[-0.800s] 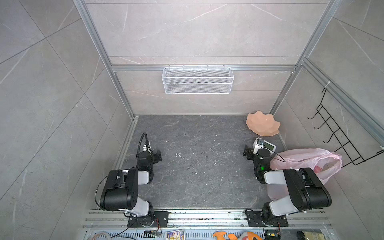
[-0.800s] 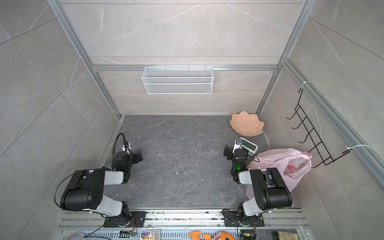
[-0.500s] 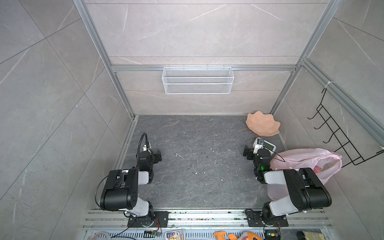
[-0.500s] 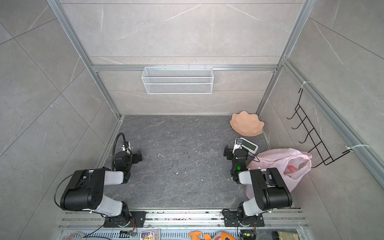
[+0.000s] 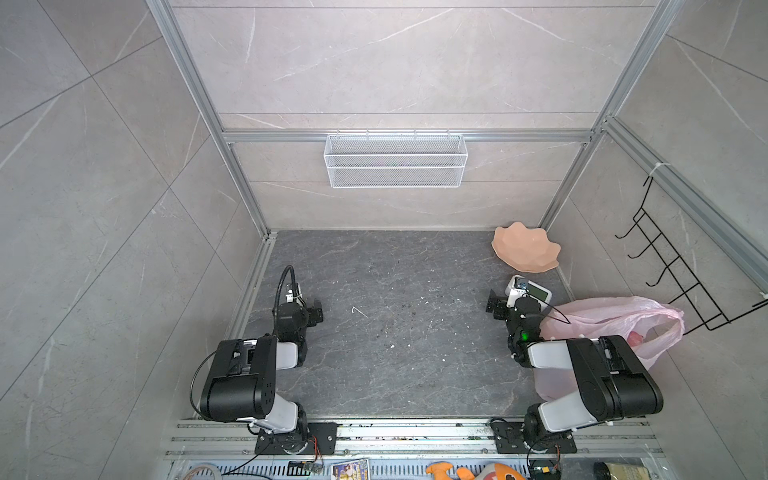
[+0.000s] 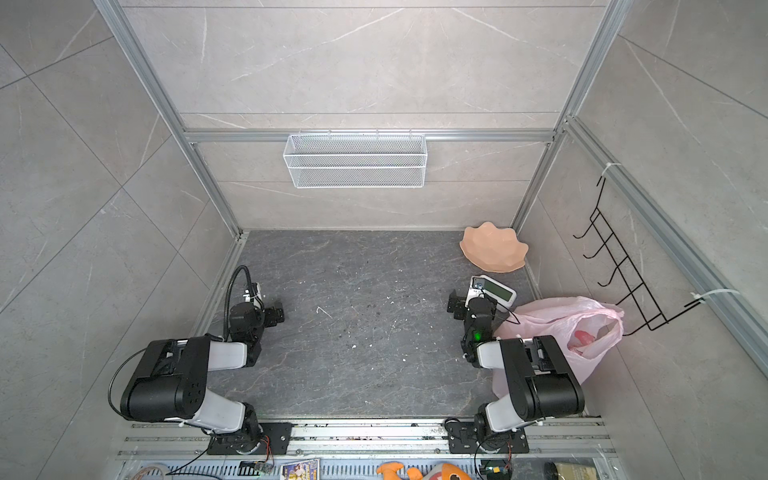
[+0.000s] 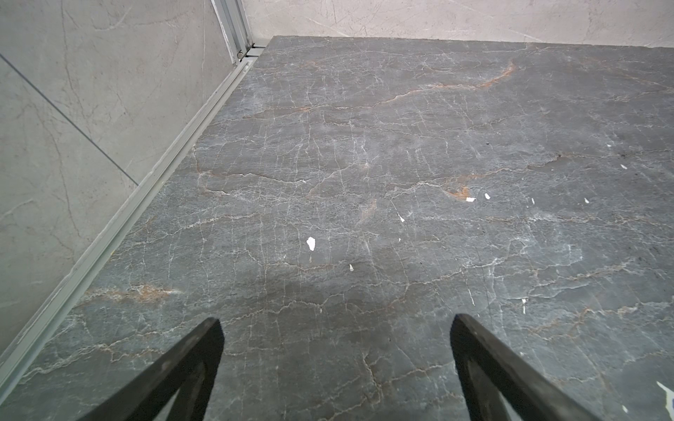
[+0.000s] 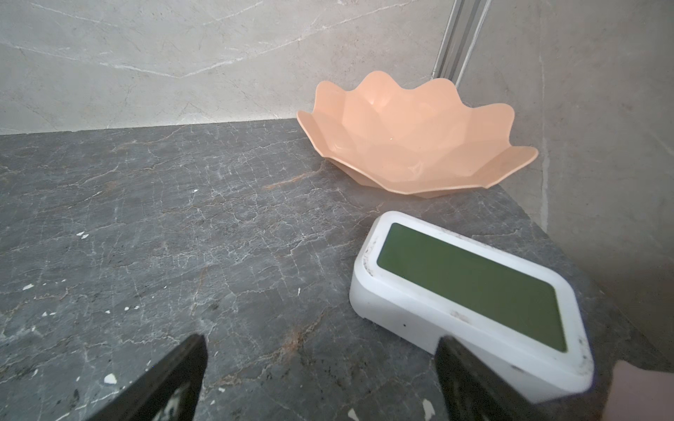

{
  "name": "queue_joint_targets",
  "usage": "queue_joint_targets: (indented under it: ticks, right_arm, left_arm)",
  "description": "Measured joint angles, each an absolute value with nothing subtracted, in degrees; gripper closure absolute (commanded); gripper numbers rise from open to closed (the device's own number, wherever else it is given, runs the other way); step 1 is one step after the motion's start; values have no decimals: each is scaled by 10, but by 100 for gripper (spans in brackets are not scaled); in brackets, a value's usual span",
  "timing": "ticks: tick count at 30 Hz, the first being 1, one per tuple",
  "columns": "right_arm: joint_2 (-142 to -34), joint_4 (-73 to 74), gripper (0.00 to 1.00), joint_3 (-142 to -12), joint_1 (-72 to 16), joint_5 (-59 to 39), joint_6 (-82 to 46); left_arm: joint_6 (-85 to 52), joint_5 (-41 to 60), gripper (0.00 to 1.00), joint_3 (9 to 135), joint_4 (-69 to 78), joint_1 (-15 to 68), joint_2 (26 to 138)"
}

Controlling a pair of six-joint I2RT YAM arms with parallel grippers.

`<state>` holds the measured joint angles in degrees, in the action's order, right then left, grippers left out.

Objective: Take the fake fruits out of the plastic bag

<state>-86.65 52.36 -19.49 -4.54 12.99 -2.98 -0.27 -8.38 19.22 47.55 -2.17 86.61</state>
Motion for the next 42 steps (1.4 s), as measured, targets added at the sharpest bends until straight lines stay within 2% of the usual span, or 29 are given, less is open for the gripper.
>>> queue_joint_targets:
  ticks: [9, 13, 15, 23, 29, 35, 42]
  right_arm:
    - [-866, 524, 0, -195, -45, 128, -30]
    - [-846, 503, 0, -195, -48, 119, -27]
    - [-803, 467, 0, -195, -58, 117, -19]
    - [-618, 258, 0, -306, -102, 76, -29]
    - [-496, 89, 0, -418, -105, 58, -95]
    - [-436, -150, 0, -588, -105, 158, -197]
    - [-414, -411, 0, -723, -105, 284, -283]
  left_arm:
    - [-2, -67, 0, 194, 461, -22, 859]
    - [-2, -64, 0, 193, 427, -18, 809]
    - [-4, -72, 0, 196, 387, -12, 761]
    - [-100, -104, 0, 256, 217, 20, 604]
    - [-242, -118, 0, 406, -5, 20, 554]
    - [-302, -114, 0, 562, -229, 20, 531]
    - [-285, -53, 0, 586, -329, 20, 493]
